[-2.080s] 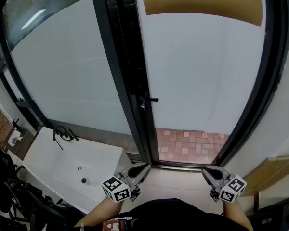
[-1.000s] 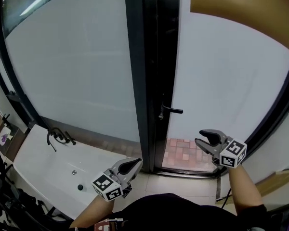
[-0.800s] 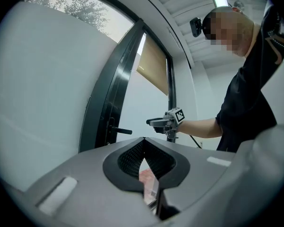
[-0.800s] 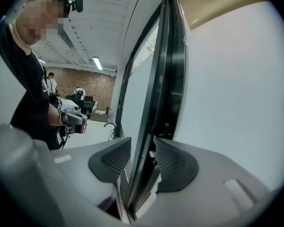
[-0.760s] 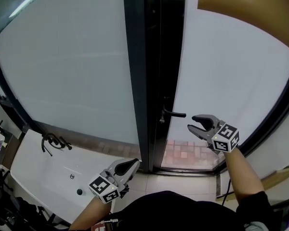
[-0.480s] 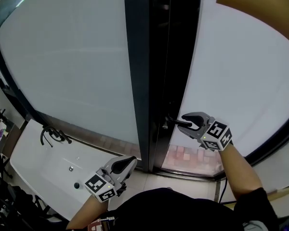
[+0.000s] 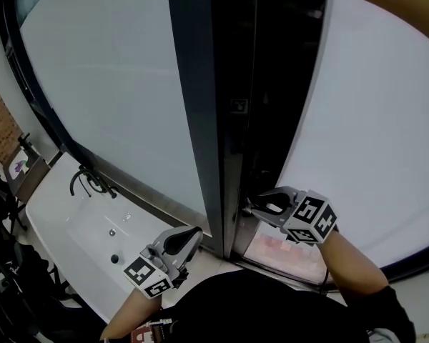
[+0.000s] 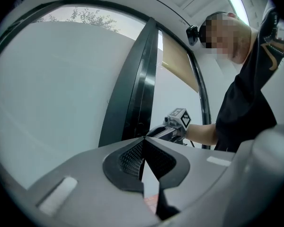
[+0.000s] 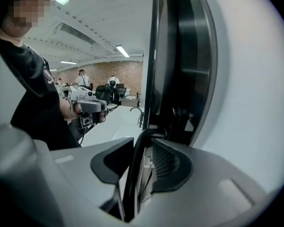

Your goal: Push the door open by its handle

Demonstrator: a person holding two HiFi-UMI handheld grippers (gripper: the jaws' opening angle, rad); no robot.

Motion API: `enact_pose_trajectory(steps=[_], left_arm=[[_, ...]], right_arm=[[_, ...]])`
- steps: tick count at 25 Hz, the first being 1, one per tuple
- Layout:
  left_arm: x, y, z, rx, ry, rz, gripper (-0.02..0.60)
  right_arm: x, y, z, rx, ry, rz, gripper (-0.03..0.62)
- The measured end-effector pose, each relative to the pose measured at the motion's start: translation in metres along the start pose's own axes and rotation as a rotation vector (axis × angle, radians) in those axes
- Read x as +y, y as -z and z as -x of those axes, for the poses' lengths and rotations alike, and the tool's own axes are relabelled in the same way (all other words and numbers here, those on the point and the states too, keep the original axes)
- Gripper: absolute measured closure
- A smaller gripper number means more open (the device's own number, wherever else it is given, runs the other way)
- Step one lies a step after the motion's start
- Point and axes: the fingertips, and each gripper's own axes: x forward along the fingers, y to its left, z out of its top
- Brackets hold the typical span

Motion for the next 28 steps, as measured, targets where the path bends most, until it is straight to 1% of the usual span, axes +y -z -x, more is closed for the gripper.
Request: enact_pose_trajectory(steps=[1, 4, 6, 8, 9, 13, 17, 19, 21, 24, 26, 28], left_arm=[[0.004, 0.000, -0.001, 0.003, 0.007, -0.001, 0.581], [0.024, -0.003, -0.002, 0.010, 0.030, -0.005, 0.581], [0.037, -0.005, -0.003, 0.013, 0.052, -0.004, 0.581], [0.043, -0.002, -0.005, 0.022, 0.074, 0.007, 0.581], [0.045, 0.000, -0.007, 0.028, 0.083, 0.012, 0.581], [0.051, 0.002, -0.021, 0.049, 0.108, 0.026, 0.581], [0.050, 0.006, -0.025, 0.063, 0.129, 0.036, 0.581], [0.051, 0.010, -0.027, 0.071, 0.132, 0.034, 0.581], [0.056, 0.014, -0.030, 0.075, 0.124, 0.038, 0.581], [0.061, 0.019, -0.032, 0.082, 0.104, 0.055, 0.581], [0.063, 0.020, -0.031, 0.085, 0.099, 0.061, 0.581], [0.064, 0.021, -0.031, 0.086, 0.102, 0.064, 0.581]], right_arm=[[0.000, 0.000, 0.000, 0.007, 0.009, -0.011, 0.480], [-0.003, -0.003, -0.007, 0.030, 0.074, -0.018, 0.484], [-0.005, -0.006, -0.012, -0.008, 0.098, -0.037, 0.488], [-0.004, -0.005, -0.012, -0.080, 0.105, -0.064, 0.491], [-0.003, -0.004, -0.011, -0.102, 0.114, -0.062, 0.491], [-0.006, -0.004, -0.003, -0.126, 0.150, -0.017, 0.487], [0.001, -0.007, -0.001, -0.165, 0.172, 0.025, 0.485], [0.002, -0.007, -0.002, -0.178, 0.181, 0.045, 0.484], [-0.002, -0.006, -0.002, -0.202, 0.172, 0.041, 0.482], [-0.005, -0.004, -0.001, -0.272, 0.147, 0.027, 0.481], [-0.003, -0.006, -0.001, -0.304, 0.159, 0.049, 0.480], [-0.001, -0.001, -0.004, -0.298, 0.172, 0.050, 0.478]])
